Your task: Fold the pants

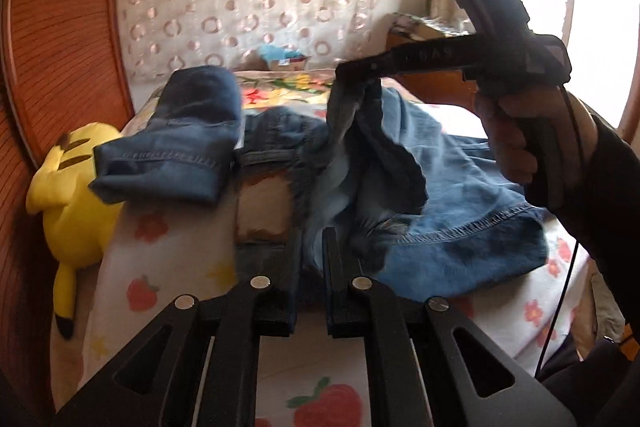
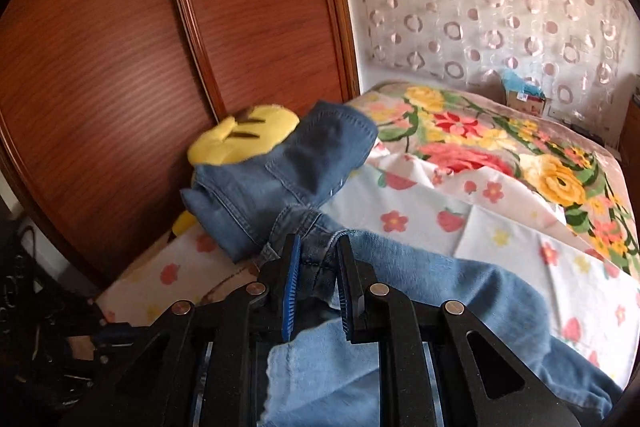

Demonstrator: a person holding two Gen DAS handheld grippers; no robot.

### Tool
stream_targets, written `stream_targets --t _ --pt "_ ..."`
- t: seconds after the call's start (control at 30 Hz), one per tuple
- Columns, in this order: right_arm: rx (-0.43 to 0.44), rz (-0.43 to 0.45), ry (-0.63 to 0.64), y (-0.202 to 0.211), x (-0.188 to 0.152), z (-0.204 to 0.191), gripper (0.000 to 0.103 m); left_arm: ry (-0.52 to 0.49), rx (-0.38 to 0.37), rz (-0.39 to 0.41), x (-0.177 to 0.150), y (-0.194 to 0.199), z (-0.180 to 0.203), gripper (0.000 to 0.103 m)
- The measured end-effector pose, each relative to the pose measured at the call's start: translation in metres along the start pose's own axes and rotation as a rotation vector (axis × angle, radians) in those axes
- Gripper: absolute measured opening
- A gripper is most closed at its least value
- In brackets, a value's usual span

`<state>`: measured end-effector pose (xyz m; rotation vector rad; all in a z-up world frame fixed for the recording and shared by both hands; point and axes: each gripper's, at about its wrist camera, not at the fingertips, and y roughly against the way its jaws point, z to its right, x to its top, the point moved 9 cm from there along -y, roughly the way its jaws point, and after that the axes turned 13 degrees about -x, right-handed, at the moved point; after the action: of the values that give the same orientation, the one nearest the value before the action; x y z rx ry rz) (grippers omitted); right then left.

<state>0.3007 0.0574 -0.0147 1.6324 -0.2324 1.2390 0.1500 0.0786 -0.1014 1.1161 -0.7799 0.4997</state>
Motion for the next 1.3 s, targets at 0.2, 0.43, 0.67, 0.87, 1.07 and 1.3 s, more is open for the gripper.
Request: stream_targets --t 0.2,0.43,0.67,0.87,1.07,1.3 --pt "-0.026 0.033 -0.033 0.008 0.011 0.007 0.05 -0.004 -0.003 0.027 0.006 0.004 -0.002 0.029" --pt "-0.082 0.074 -0.025 0.034 -0.01 0.023 0.05 -0.044 -0.034 0.015 0.013 -0.007 0.014 0.048" --pt "-0.168 0.053 -0.037 0.043 -0.065 0.051 0.051 -0.118 -0.06 -0.065 0.005 -0.039 0.032 0.047" --pt "-0.184 -0.002 -0.061 0.038 -0.096 0.063 0.051 -0.091 -0.023 -0.075 -0.002 -0.037 0.014 0.01" --pt "-0.194 -0.043 -0.081 0.047 -0.117 0.058 0.051 -0.023 -0.008 -0.05 -0.008 -0.009 -0.009 0.009" --pt "-0.24 -0.086 -0.037 0.039 -0.133 0.047 0.051 -0.018 -0.006 -0.062 -0.011 -0.013 -0.008 0.029"
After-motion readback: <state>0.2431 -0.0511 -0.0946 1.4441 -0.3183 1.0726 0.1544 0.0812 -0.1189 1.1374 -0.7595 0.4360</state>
